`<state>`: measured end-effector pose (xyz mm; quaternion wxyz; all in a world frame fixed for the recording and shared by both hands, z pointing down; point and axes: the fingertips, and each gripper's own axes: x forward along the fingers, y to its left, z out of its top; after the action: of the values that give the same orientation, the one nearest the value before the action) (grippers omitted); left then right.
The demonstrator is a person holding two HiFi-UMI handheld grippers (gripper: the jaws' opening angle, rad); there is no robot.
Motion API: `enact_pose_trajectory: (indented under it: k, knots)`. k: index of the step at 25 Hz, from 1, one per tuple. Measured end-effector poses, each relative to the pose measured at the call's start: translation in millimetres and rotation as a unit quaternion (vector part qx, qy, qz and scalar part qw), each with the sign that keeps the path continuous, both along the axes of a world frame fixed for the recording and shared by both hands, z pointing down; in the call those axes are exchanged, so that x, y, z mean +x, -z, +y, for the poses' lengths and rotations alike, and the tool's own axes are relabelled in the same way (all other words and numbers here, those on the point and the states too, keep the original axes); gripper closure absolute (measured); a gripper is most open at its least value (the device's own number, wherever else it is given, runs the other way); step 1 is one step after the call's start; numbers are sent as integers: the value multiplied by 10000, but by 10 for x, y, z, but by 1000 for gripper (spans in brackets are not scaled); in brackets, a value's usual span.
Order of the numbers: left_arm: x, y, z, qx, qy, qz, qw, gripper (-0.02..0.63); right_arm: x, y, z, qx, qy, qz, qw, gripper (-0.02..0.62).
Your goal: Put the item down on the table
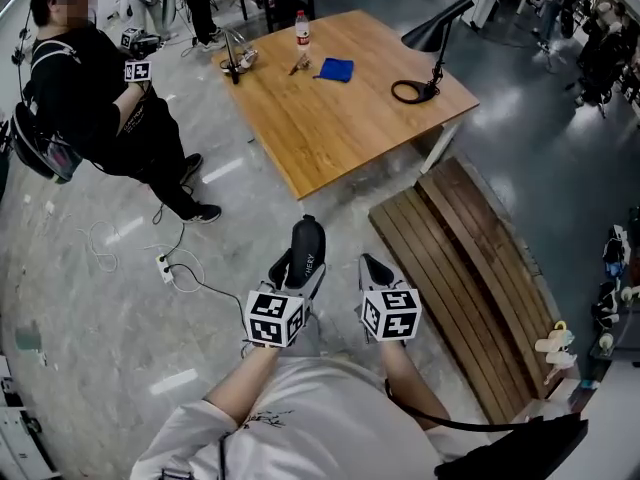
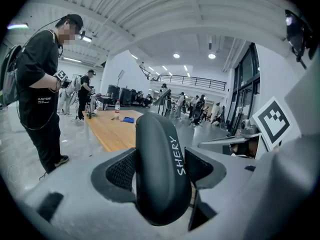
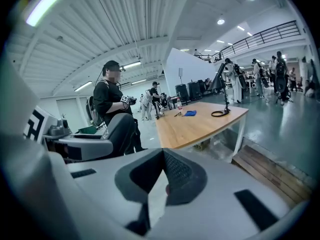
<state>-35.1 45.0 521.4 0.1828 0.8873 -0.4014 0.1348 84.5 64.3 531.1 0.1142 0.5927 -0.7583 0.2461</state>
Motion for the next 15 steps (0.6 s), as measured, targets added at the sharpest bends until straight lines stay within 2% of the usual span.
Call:
enact_pose_trajectory:
  k: [5, 11, 15]
  knots:
    - [-77, 95, -742, 235, -258, -158, 9993, 293, -137, 121, -779, 64, -86, 103, 9999, 592]
    - [-228, 175, -1543, 192, -365, 13, 9991, 293, -315, 221, -1571, 129, -182, 138, 9997, 592]
    - [-351, 191, -1830, 140, -414, 67, 9990, 293, -485, 286, -1841, 175, -206, 152, 9995, 592]
